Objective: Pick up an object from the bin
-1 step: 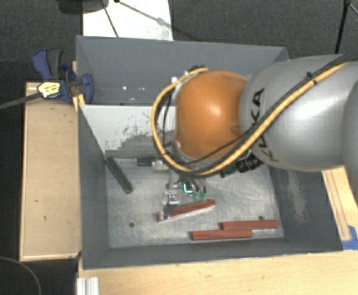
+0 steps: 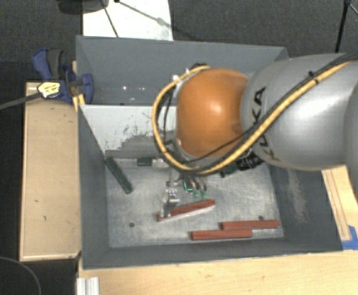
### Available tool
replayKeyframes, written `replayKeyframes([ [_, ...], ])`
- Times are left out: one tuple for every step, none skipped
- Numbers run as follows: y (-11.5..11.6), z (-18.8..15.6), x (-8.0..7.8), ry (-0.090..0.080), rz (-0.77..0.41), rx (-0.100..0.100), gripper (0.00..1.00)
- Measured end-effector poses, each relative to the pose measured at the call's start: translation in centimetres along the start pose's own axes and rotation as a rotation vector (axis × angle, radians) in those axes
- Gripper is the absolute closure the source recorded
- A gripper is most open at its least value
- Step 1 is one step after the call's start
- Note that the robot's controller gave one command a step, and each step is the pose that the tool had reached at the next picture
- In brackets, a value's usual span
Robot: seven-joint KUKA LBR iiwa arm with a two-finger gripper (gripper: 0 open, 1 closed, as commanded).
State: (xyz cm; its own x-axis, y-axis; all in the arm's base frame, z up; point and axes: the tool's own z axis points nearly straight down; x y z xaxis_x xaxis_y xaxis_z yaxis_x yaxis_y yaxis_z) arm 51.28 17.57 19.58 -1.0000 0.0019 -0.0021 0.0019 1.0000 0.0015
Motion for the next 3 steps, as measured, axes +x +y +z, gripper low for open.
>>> replayKeyframes([
  [-3.97,12.29,-3.39,-0.003,-0.182,0.0,1.0],
  [-3.98,12.42,-3.3,0.001,-0.178,-0.001,0.0],
  [-3.98,12.43,-3.29,0.001,-0.177,0.0,0.0],
])
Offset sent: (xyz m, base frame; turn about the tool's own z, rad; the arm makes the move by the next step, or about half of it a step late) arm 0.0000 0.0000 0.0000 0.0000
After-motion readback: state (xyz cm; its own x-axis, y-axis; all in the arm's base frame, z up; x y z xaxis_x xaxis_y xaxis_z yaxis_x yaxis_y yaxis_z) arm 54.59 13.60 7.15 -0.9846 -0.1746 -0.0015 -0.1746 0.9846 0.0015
